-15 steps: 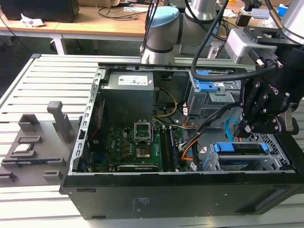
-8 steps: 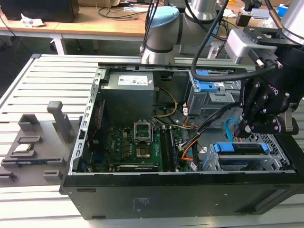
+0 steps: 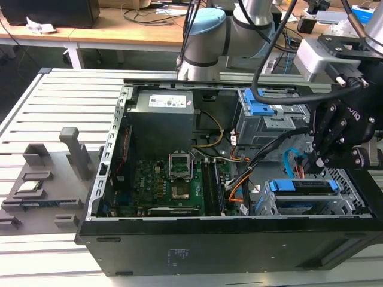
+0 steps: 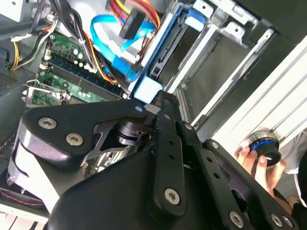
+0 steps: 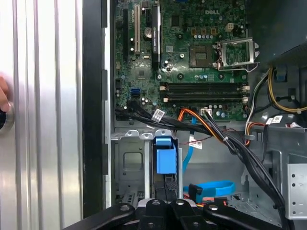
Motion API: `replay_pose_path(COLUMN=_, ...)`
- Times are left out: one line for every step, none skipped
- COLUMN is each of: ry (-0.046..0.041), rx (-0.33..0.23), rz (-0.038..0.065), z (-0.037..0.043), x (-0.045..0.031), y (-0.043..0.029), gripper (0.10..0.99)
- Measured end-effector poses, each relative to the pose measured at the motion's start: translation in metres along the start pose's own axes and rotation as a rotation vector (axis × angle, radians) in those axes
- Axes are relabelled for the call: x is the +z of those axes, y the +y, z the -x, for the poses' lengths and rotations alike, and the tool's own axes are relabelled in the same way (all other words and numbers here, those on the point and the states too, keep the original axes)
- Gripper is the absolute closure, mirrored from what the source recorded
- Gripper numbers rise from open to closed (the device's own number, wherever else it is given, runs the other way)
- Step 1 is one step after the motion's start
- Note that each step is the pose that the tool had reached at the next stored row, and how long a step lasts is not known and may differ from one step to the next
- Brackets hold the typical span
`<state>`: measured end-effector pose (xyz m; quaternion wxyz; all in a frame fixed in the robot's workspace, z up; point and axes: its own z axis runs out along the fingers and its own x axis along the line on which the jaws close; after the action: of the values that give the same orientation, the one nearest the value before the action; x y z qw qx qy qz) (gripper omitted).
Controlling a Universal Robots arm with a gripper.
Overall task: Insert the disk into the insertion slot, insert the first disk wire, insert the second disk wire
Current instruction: 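Insert the first disk wire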
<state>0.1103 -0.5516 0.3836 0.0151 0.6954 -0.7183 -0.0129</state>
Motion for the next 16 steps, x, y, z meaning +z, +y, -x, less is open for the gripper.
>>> replay_pose_path(ry=0.0003, rx=0.0, rz=0.0, z=0.0008, x=0.0001, y=-0.0022, gripper=0.98)
replay_pose_path(ry=0.0013, rx=0.0, rz=0.0, z=0.0024, x=0.0001, y=-0.0052, gripper=0.98)
replay_pose_path(ry=0.0021, rx=0.0, rz=0.0, z=0.0041, x=0.0002, y=-0.0079, gripper=0.98)
replay_pose_path(ry=0.0028, rx=0.0, rz=0.0, z=0.0065, x=0.0004, y=-0.0107, gripper=0.98)
replay_pose_path(ry=0.0035, rx=0.0, rz=0.0, z=0.009, x=0.0007, y=-0.0129, gripper=0.98)
replay_pose_path(ry=0.0044, rx=0.0, rz=0.0, z=0.0126, x=0.0011, y=-0.0153, gripper=0.98)
replay_pose_path(ry=0.0054, rx=0.0, rz=0.0, z=0.0152, x=0.0012, y=-0.0173, gripper=0.98)
replay_pose_path(ry=0.0063, rx=0.0, rz=0.0, z=0.0185, x=0.0015, y=-0.0197, gripper=0.98)
replay_pose_path(ry=0.0069, rx=0.0, rz=0.0, z=0.0215, x=0.002, y=-0.0217, gripper=0.98)
replay_pose_path(ry=0.0082, rx=0.0, rz=0.001, z=0.0266, x=0.0035, y=-0.0244, gripper=0.98)
replay_pose_path(ry=0.0087, rx=0.0, rz=0.001, z=0.0313, x=0.0055, y=-0.0262, gripper=0.98)
replay_pose_path(ry=0.0095, rx=0.0, rz=0.002, z=0.0392, x=0.0088, y=-0.0274, gripper=0.98)
replay_pose_path(ry=0.0099, rx=0.0, rz=0.002, z=0.0457, x=0.0116, y=-0.0288, gripper=0.98)
replay_pose_path(ry=0.0116, rx=0.0, rz=0.003, z=0.0525, x=0.0151, y=-0.0347, gripper=0.98)
replay_pose_path(ry=0.0117, rx=0.0, rz=0.003, z=0.0531, x=0.0159, y=-0.0347, gripper=0.98)
replay_pose_path(ry=0.0119, rx=0.001, rz=0.003, z=0.0533, x=0.0168, y=-0.0345, gripper=0.98)
